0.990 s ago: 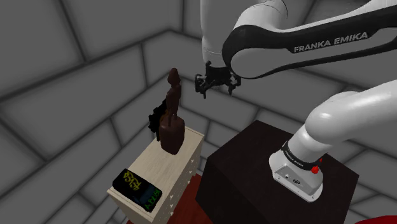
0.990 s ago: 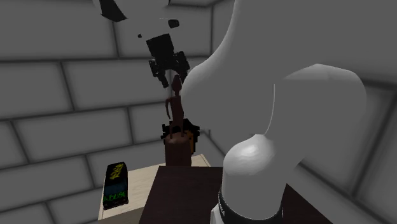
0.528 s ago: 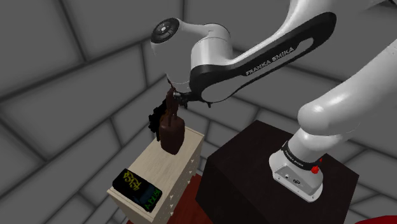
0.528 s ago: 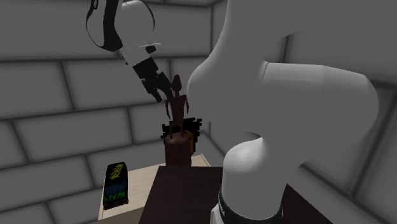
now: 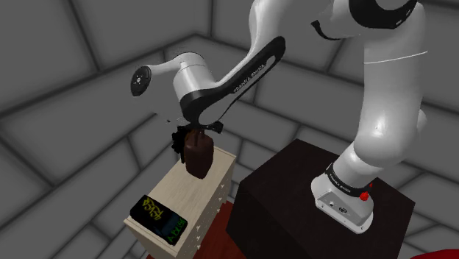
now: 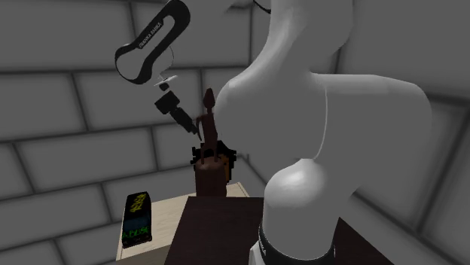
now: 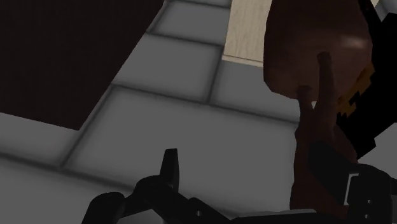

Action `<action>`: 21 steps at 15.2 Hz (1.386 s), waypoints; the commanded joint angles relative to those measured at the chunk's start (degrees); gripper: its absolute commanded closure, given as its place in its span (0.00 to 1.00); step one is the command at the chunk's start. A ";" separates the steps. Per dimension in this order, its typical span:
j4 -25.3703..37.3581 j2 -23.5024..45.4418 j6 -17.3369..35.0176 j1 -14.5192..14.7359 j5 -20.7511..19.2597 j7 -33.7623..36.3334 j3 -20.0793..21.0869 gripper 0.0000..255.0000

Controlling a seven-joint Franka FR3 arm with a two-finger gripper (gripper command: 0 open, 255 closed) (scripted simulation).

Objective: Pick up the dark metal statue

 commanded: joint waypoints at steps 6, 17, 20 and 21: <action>23.67 18.32 -11.26 15.12 -7.27 7.61 -13.53 0.00; 39.44 31.27 -13.78 21.69 -10.40 9.12 -19.88 0.00; 39.77 31.44 -13.86 21.82 -10.42 9.02 -19.92 1.00; 39.78 31.47 -13.86 21.86 -10.41 9.06 -19.91 1.00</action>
